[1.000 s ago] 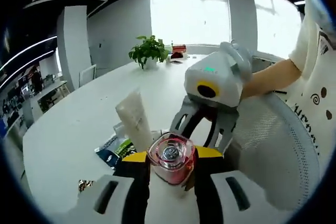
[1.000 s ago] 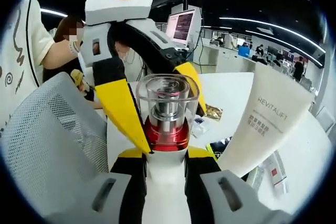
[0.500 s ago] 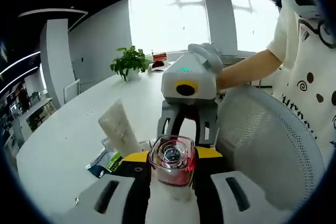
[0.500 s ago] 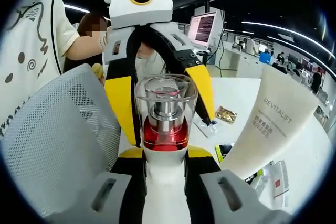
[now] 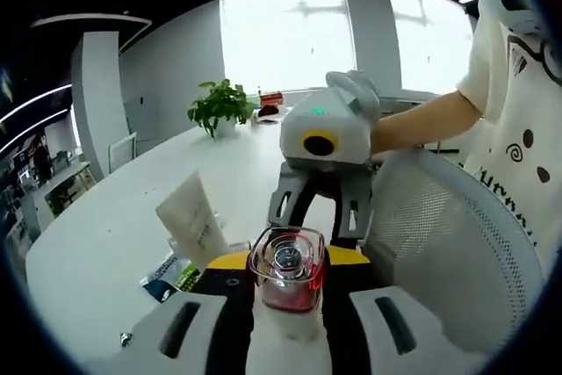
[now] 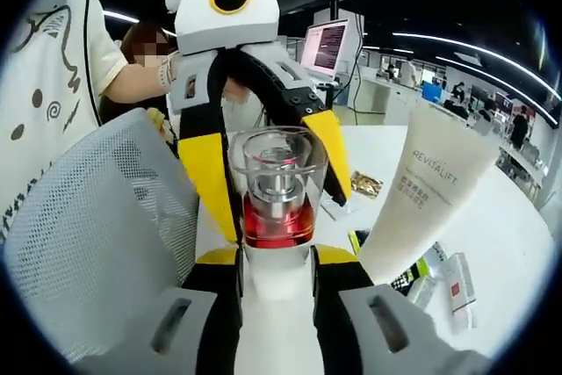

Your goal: Arrange the skincare products in the storage area until every visible bottle or jar stands upright without overlapping.

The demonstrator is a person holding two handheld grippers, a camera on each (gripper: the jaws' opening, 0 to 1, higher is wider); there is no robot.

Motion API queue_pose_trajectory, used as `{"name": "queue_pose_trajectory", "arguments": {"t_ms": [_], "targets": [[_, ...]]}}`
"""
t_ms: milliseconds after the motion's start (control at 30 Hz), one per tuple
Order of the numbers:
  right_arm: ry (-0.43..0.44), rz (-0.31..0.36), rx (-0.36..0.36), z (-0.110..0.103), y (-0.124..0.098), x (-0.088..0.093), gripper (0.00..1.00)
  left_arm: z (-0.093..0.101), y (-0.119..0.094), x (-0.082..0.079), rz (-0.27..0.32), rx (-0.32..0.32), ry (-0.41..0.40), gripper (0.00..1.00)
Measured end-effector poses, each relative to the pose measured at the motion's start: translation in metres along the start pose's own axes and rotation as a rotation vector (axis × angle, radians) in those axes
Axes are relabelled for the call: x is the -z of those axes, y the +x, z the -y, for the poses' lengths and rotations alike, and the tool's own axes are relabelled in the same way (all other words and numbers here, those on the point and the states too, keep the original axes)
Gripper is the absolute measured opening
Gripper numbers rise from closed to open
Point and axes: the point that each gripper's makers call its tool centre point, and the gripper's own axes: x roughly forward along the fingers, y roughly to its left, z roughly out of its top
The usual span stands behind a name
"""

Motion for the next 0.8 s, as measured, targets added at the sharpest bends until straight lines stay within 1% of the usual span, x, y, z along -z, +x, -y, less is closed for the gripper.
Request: {"name": "queue_pose_trajectory", "arguments": {"t_ms": [33,100,233,300,467,533,633,767,800], "targets": [[0.000,0.002,0.021,0.003,-0.007,0.000,0.30,-0.001,-0.001,0.000,0.003,-0.003,-0.003,0.26],[0.004,0.001,0.037,0.004,-0.016,0.000,0.29,-0.001,-0.001,0.001,0.005,-0.004,-0.012,0.26],[0.011,0.013,0.071,0.008,-0.031,-0.004,0.28,-0.006,0.000,0.000,0.022,-0.032,-0.026,0.26],[0.009,0.024,0.097,0.012,-0.039,-0.007,0.28,-0.009,0.002,0.000,0.030,-0.056,-0.034,0.26],[0.014,0.053,0.136,0.018,-0.054,-0.017,0.26,-0.014,0.004,-0.002,0.041,-0.070,-0.038,0.26],[0.012,0.073,0.160,0.021,-0.058,-0.023,0.26,-0.016,0.005,-0.002,0.046,-0.076,-0.047,0.26],[0.011,0.093,0.159,0.021,-0.058,-0.033,0.25,-0.020,0.005,-0.002,0.053,-0.092,-0.058,0.26],[-0.002,0.097,0.163,0.020,-0.059,-0.037,0.22,-0.022,0.005,-0.002,0.056,-0.112,-0.070,0.26],[0.003,0.115,0.151,0.019,-0.061,-0.040,0.22,-0.022,0.005,-0.002,0.057,-0.112,-0.071,0.26]]}}
